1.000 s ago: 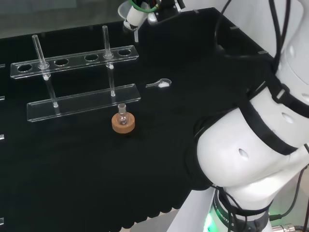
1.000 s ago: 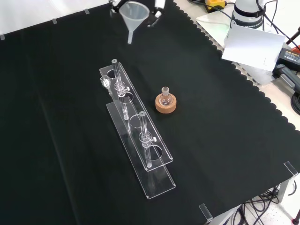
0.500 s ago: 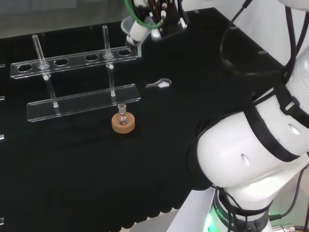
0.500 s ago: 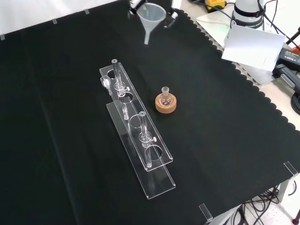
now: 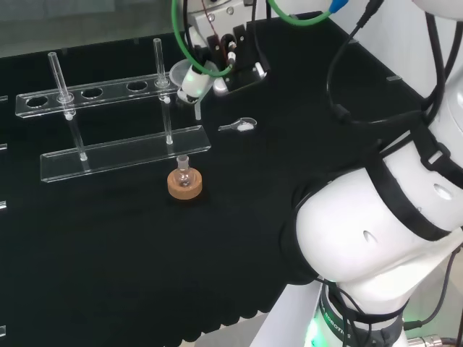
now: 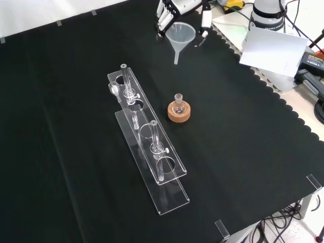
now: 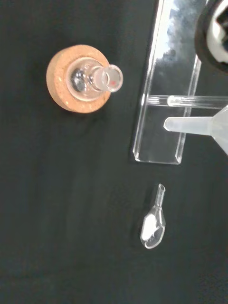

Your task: Place the funnel on the round-bottom flask.

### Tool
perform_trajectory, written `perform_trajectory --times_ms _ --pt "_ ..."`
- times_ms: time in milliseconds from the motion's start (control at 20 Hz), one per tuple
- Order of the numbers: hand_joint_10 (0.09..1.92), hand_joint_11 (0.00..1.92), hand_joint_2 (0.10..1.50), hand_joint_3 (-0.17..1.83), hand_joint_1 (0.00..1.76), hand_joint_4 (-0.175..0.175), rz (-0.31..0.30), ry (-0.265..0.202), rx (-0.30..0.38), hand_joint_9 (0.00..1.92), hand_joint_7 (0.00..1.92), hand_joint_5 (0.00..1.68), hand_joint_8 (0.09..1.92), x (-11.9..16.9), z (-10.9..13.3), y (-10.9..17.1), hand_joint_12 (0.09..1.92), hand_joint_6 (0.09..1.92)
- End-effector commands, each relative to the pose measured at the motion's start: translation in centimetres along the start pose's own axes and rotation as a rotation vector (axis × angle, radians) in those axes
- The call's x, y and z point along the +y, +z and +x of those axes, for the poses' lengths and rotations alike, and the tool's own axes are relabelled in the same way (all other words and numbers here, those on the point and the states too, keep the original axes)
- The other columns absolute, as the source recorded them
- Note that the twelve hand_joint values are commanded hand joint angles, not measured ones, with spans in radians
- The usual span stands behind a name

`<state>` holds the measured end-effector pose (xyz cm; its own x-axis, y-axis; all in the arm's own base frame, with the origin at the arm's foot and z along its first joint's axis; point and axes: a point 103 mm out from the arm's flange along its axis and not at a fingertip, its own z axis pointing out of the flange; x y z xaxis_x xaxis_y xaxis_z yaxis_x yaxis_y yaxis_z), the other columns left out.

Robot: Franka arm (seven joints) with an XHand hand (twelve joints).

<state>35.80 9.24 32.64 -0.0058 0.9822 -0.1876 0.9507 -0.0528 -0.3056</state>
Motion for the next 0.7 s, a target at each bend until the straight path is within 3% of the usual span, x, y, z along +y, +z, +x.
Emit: perform_trajectory --times_ms 50,700 --pt "0.28 0.92 0.82 0.62 0.77 -0.073 0.028 -0.027 0.000 1.35 1.05 0.86 0.68 0.9 2.0 2.2 1.09 0.83" --pt "0.27 0.91 0.81 0.62 0.77 -0.074 0.055 -0.061 0.044 1.35 1.04 0.86 0.68 3.3 3.2 4.6 1.10 0.83"
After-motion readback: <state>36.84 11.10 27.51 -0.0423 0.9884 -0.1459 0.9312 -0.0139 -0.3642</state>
